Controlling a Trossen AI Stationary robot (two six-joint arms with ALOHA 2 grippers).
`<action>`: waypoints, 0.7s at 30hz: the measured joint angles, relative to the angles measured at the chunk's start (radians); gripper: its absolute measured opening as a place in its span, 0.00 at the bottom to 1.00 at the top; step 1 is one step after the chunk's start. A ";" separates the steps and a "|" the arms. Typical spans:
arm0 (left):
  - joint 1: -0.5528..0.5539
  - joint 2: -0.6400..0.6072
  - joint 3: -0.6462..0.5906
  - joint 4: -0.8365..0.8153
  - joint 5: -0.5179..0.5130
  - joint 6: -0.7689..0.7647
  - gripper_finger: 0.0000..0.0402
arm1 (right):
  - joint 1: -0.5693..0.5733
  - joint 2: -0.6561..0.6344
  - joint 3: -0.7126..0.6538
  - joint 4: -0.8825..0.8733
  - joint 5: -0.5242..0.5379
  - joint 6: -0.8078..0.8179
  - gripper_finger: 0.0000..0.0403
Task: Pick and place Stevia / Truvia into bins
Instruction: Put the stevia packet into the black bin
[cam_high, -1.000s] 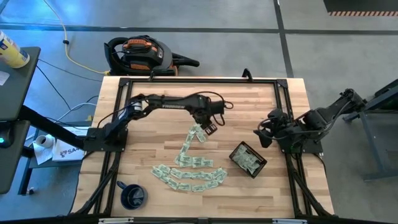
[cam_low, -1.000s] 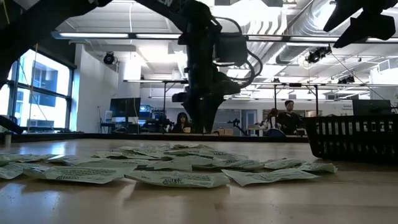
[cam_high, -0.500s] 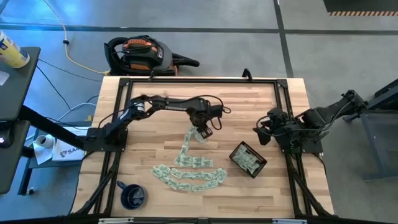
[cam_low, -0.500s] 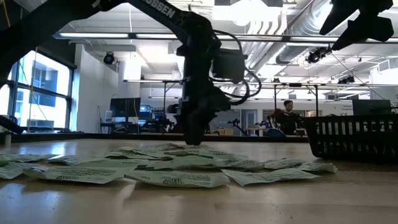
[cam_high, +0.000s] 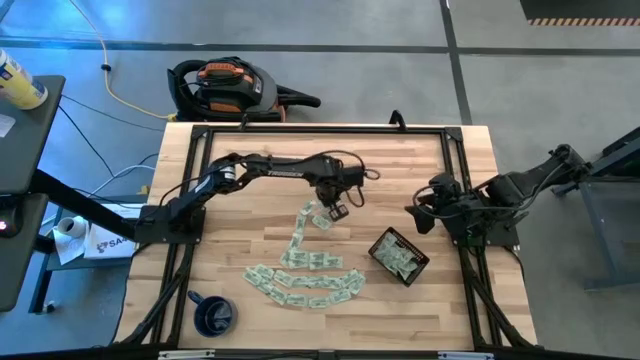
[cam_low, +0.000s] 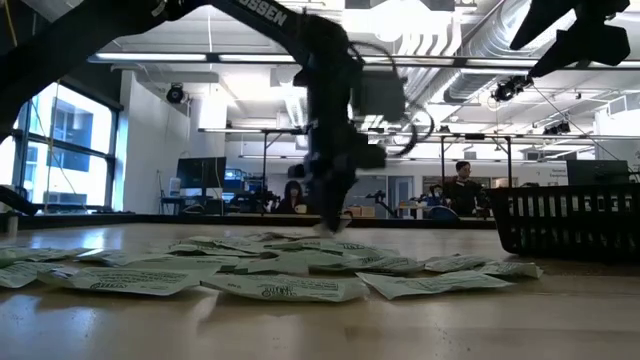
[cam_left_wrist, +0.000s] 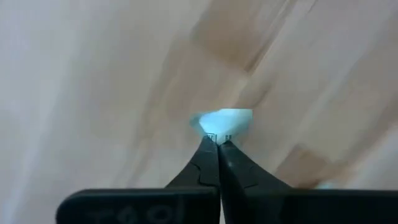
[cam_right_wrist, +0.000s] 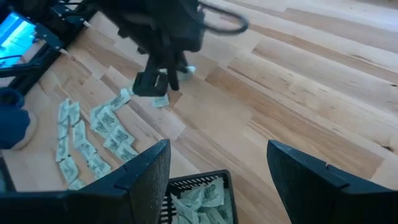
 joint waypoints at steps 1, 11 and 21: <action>-0.005 0.000 0.035 -0.001 0.001 0.002 0.06 | 0.010 0.000 0.000 0.005 0.000 -0.002 0.64; -0.188 -0.013 0.369 0.191 0.148 0.124 0.07 | 0.130 0.000 0.000 -0.014 -0.004 0.057 0.64; -0.260 0.140 0.339 0.378 0.137 -0.015 0.10 | 0.132 0.000 0.000 -0.037 -0.030 0.066 0.64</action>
